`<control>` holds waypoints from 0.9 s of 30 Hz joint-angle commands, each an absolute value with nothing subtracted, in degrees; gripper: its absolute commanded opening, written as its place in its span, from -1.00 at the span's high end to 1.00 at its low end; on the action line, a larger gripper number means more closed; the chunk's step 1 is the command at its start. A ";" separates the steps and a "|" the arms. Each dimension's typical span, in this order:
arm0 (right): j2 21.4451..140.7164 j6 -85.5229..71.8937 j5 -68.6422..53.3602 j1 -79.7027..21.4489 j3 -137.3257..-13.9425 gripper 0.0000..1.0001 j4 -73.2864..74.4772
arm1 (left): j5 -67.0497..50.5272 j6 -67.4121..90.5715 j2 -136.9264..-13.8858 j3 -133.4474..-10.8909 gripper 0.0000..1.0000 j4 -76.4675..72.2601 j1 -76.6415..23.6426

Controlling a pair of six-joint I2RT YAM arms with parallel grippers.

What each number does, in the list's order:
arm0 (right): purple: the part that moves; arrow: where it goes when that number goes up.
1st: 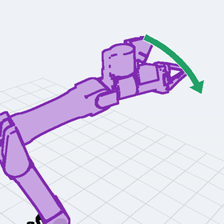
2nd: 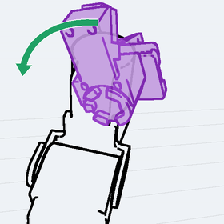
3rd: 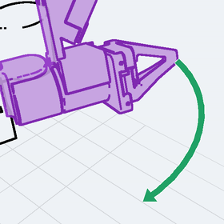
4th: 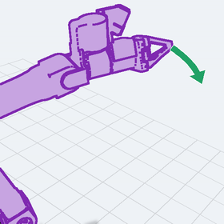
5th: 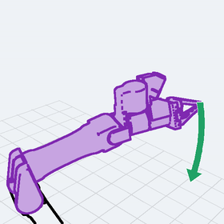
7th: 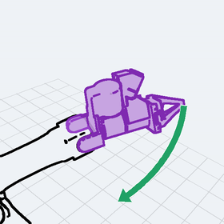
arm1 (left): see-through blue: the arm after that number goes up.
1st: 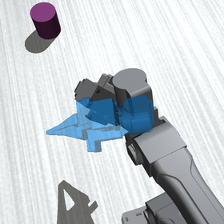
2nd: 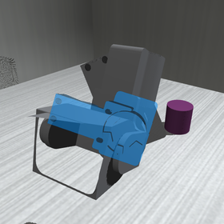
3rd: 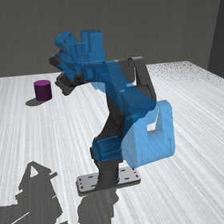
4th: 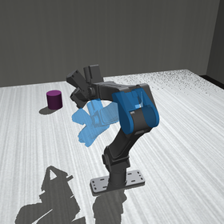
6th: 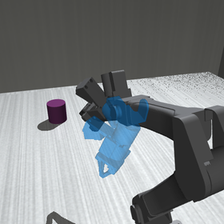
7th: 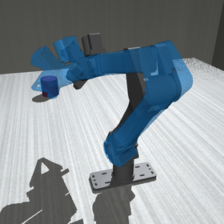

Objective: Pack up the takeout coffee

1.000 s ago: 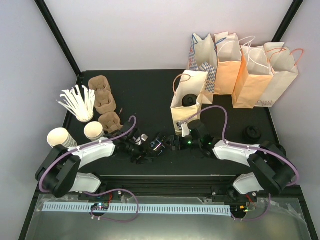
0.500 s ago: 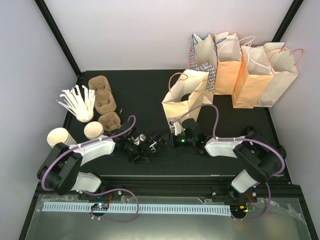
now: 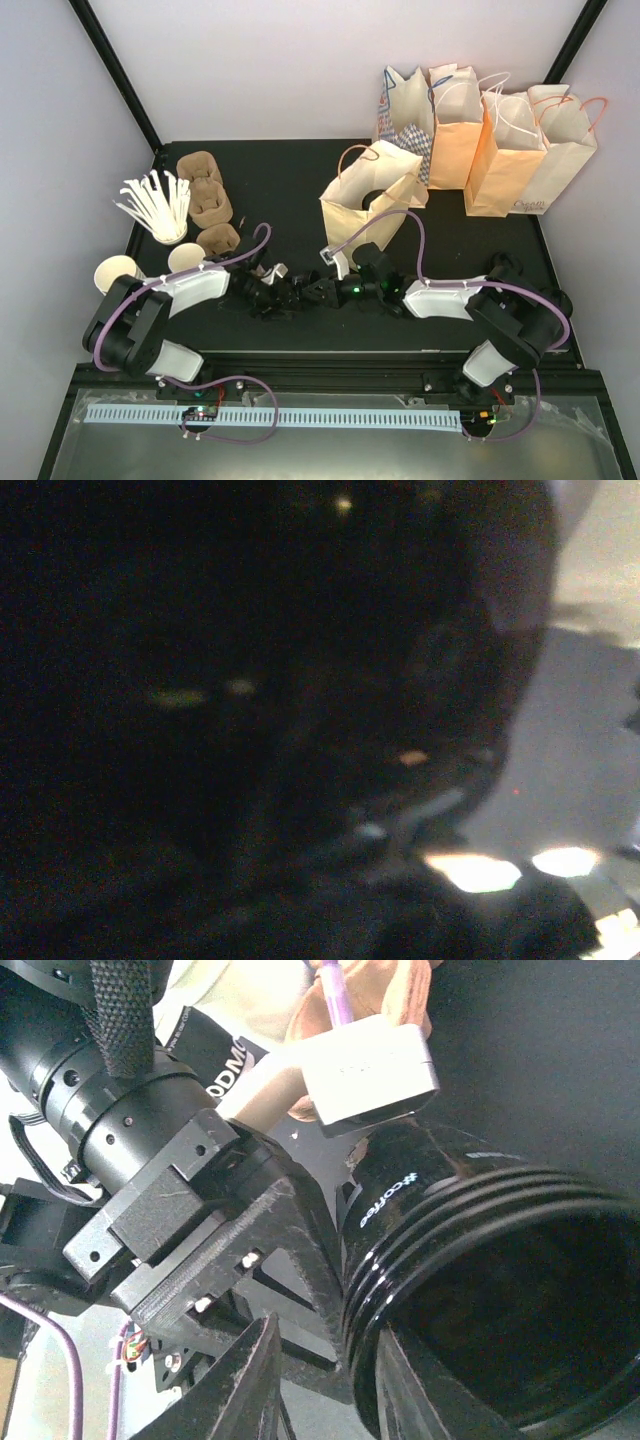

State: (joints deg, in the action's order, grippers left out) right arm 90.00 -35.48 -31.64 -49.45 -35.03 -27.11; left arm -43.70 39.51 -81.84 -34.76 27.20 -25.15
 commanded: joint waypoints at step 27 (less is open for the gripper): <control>76.27 -36.98 -17.41 -50.09 -46.00 0.69 5.40 | -40.40 32.03 -75.10 -43.51 0.00 35.43 -22.13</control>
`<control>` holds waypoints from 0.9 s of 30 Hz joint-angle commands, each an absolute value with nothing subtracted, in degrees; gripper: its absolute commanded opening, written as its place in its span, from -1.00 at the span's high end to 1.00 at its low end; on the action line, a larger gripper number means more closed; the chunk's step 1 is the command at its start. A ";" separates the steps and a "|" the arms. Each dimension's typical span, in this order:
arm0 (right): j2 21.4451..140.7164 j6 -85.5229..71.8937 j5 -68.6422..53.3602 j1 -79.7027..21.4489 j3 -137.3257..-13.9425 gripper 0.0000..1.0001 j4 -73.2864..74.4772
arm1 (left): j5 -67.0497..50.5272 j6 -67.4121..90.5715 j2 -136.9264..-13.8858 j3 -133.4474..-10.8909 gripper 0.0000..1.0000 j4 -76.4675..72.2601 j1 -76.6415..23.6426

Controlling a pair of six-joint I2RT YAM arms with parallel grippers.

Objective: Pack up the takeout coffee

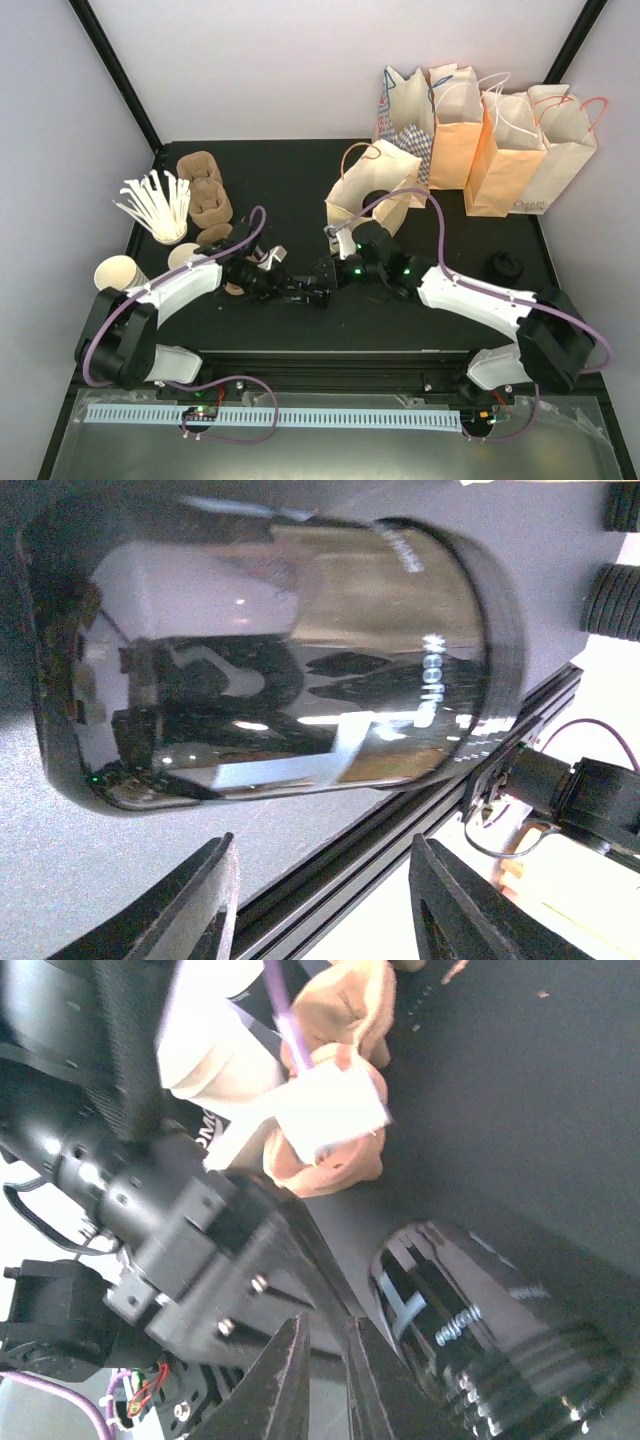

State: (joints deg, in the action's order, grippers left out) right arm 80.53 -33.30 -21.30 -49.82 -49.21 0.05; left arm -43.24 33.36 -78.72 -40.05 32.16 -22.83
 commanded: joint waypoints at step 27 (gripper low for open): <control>84.18 -48.09 -21.70 -50.01 -38.26 0.52 -9.53 | -35.52 32.00 -78.90 -43.96 -0.19 34.39 -18.72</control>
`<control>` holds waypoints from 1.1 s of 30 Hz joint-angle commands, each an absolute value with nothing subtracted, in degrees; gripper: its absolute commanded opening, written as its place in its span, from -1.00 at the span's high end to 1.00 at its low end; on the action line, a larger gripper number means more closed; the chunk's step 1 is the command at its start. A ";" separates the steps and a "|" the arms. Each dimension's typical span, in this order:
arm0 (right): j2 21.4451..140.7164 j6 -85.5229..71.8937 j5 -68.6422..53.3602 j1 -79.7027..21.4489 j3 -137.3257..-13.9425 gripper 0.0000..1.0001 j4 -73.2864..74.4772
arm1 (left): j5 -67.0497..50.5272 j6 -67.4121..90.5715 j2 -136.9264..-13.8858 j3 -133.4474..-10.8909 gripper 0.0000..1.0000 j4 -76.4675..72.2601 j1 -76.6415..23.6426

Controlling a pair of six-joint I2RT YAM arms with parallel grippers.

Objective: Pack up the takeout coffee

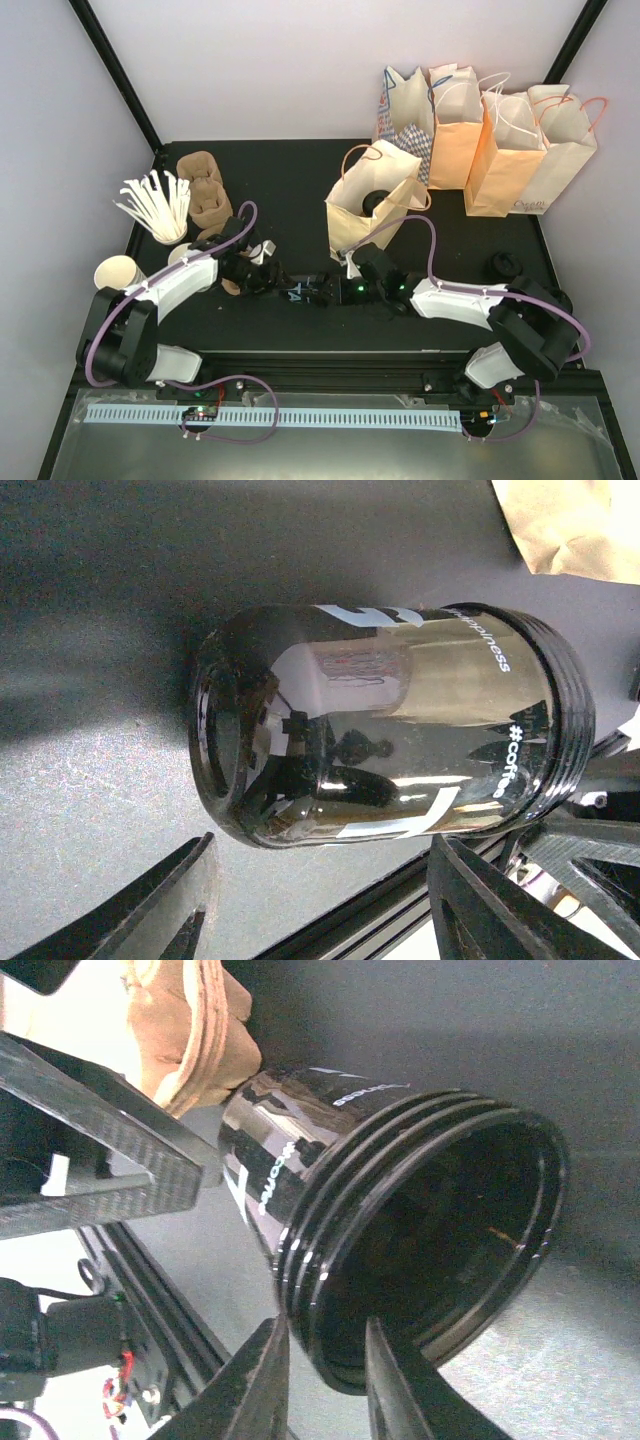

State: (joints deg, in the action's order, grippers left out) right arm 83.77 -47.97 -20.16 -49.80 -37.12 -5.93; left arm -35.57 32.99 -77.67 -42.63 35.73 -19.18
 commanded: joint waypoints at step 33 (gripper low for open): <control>93.34 -27.21 -6.55 -57.01 -86.01 0.97 58.98 | -42.58 38.47 -83.60 -45.29 -0.11 23.88 -24.71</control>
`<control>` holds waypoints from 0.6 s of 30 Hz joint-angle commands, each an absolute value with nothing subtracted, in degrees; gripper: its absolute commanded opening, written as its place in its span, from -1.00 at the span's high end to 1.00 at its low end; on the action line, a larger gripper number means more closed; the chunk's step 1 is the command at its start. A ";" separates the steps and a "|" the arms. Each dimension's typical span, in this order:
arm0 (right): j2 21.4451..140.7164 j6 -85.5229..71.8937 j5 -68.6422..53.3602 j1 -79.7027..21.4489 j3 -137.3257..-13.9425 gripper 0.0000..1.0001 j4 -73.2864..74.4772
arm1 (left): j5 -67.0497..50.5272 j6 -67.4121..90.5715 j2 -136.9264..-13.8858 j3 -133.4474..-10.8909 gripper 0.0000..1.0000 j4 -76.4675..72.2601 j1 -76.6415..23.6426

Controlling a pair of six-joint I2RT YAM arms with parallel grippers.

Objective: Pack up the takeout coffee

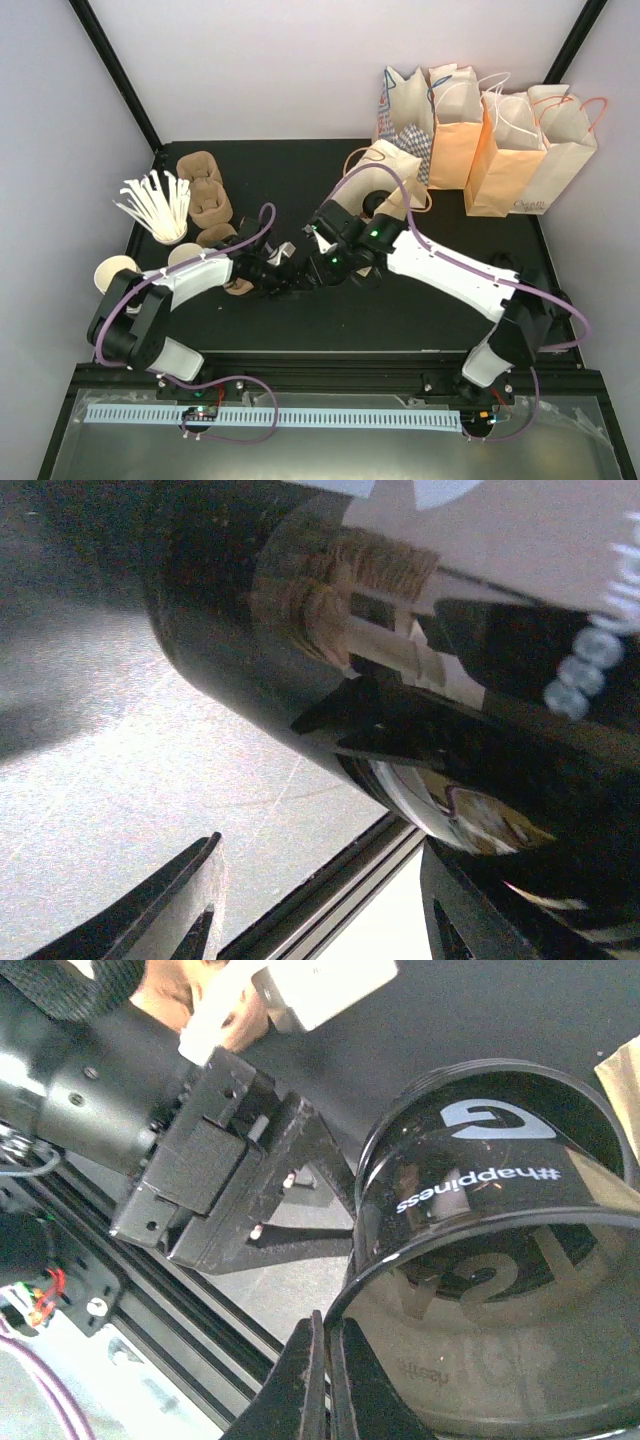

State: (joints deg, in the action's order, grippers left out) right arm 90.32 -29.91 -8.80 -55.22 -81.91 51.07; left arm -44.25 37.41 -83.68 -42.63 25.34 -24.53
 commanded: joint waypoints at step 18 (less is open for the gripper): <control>103.01 -20.48 0.03 -58.66 -106.14 0.97 71.29 | -34.42 37.78 -66.97 -39.97 -0.06 34.67 -18.81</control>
